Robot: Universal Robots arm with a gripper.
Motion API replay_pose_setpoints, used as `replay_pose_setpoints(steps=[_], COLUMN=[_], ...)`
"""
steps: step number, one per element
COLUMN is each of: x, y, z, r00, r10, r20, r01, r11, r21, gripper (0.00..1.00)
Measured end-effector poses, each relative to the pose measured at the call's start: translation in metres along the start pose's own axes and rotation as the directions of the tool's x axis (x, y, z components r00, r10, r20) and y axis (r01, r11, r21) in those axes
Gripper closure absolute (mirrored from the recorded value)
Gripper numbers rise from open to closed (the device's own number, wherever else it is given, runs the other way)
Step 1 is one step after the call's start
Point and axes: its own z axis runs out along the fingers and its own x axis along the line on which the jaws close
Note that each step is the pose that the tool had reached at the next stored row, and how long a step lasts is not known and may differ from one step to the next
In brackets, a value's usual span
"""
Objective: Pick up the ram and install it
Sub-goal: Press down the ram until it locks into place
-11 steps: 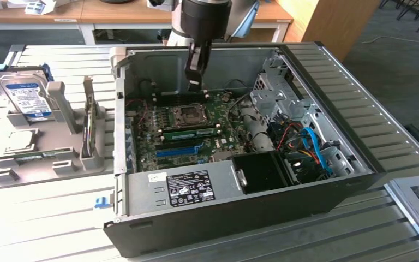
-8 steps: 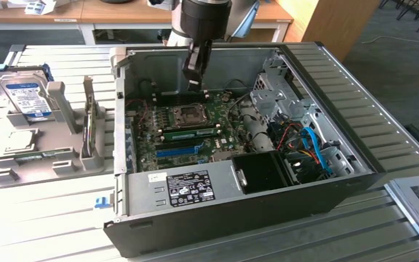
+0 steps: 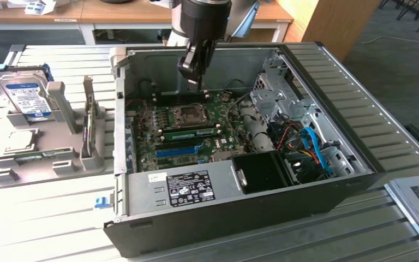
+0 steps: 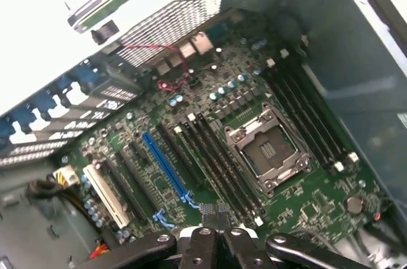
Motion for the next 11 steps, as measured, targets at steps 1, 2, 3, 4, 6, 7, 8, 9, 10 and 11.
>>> replay_pose_setpoints(steps=[1,2,3,4,6,7,8,9,10,11], x=[0.0000,0.0000,0.0000,0.0000,0.0000,0.0000,0.0000,0.0000,0.0000,0.0000], y=[0.0000,0.0000,0.0000,0.0000,0.0000,0.0000,0.0000,0.0000,0.0000,0.0000], z=[0.0001,0.0001,0.0002,0.0002,0.0004,0.0005,0.0005,0.0006,0.0007,0.0007], r00=[0.9998,0.9994,0.9985,0.9974,0.9941,0.9920,0.9895,0.9868,0.9837,0.9801], r10=[0.018,0.036,0.054,0.072,0.109,0.127,0.144,0.162,0.180,0.198], r20=[0.0006,0.0012,0.0017,0.0023,0.0033,0.0038,0.0044,0.0048,0.0053,0.0058], r01=[-0.018,-0.036,-0.054,-0.072,-0.109,-0.127,-0.144,-0.162,-0.180,-0.198], r11=[0.9998,0.9994,0.9985,0.9974,0.9941,0.9920,0.9895,0.9868,0.9837,0.9801], r21=[-0.0006,-0.0012,-0.0018,-0.0024,-0.0037,-0.0043,-0.0050,-0.0057,-0.0063,-0.0070], gripper=[0.90,0.90,0.90,0.90,0.90,0.90,0.90,0.90,0.90,0.90])
